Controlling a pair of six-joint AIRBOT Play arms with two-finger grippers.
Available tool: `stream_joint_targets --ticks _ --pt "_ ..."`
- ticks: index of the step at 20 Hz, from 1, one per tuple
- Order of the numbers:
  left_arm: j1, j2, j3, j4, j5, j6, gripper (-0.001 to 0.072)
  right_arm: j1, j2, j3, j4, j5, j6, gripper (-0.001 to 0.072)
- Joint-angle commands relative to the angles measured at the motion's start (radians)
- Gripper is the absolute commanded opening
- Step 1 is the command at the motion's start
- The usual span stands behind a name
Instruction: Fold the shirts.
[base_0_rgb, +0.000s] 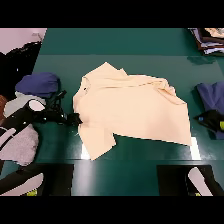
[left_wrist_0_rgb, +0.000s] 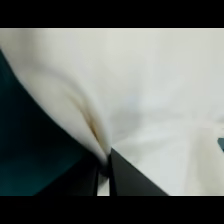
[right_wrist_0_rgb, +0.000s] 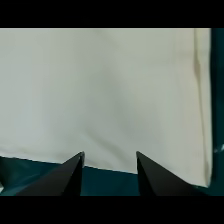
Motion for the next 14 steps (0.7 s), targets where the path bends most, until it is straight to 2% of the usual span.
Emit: stream_joint_targets --ticks 1,2,3,5,6,14 --pt "-0.012 0.005 0.080 0.008 -0.066 0.013 0.0036 -0.079 0.005 -0.100 -0.178 -0.006 0.003 0.0445" --pt "-0.012 0.005 0.102 0.007 -0.080 0.024 0.0035 -0.101 0.003 -0.123 -0.183 -0.019 0.003 0.0590" --pt "-0.012 0.005 0.119 0.007 -0.088 0.035 0.0035 -0.128 0.003 -0.144 -0.182 -0.032 0.003 0.0588" --pt "-0.012 0.005 0.133 0.008 -0.086 0.037 0.0035 -0.166 -0.012 -0.174 -0.181 -0.047 0.003 0.0473" --pt "-0.012 0.005 0.132 0.008 -0.086 0.037 0.0036 -0.180 -0.037 -0.185 -0.181 -0.049 0.003 0.0448" --pt "-0.012 0.005 0.132 0.008 -0.085 0.036 0.0036 -0.211 -0.255 -0.194 -0.093 -0.086 0.003 0.0425"
